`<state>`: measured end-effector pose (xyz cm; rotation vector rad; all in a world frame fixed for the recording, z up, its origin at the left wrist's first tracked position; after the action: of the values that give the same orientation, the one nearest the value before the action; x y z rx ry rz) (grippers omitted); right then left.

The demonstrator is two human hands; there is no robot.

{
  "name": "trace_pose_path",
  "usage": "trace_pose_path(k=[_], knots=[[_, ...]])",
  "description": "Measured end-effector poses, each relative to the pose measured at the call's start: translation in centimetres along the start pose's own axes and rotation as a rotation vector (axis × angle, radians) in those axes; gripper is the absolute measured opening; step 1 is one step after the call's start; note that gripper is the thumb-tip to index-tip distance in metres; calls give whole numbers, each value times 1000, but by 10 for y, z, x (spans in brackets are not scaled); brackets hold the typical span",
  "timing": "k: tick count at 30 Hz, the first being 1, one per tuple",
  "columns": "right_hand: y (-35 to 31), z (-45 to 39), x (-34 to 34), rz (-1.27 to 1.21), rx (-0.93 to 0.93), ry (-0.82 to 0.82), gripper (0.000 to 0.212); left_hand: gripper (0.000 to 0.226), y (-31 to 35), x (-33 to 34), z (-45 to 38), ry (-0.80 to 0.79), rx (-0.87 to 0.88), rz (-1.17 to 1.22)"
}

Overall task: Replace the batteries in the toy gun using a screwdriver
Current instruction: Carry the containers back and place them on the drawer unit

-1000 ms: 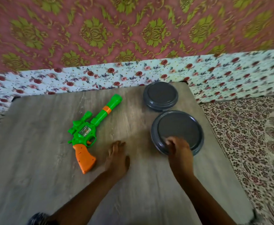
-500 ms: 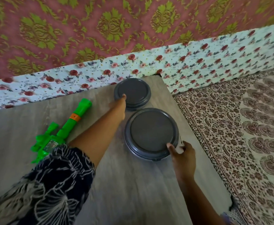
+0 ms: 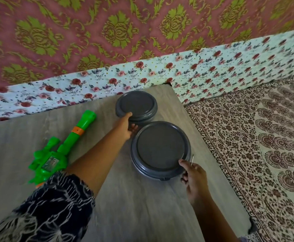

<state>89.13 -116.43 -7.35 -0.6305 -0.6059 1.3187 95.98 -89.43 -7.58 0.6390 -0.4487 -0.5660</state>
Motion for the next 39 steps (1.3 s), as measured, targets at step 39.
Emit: trace_pose_path(k=[39], knots=[[317, 420, 483, 35, 108, -546, 19, 4, 102, -840, 306, 380, 509, 579]])
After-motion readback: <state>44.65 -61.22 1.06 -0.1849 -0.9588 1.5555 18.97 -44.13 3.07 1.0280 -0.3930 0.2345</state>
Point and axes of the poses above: each hand's wrist, its own z-axis away from the middle knuckle, its own x-axis out of the palm, y = z × x, the point moved 7 cm from there along -z, towards the middle knuckle, and after that the axes turned 3 degrees about x, right-handed, at the moved point
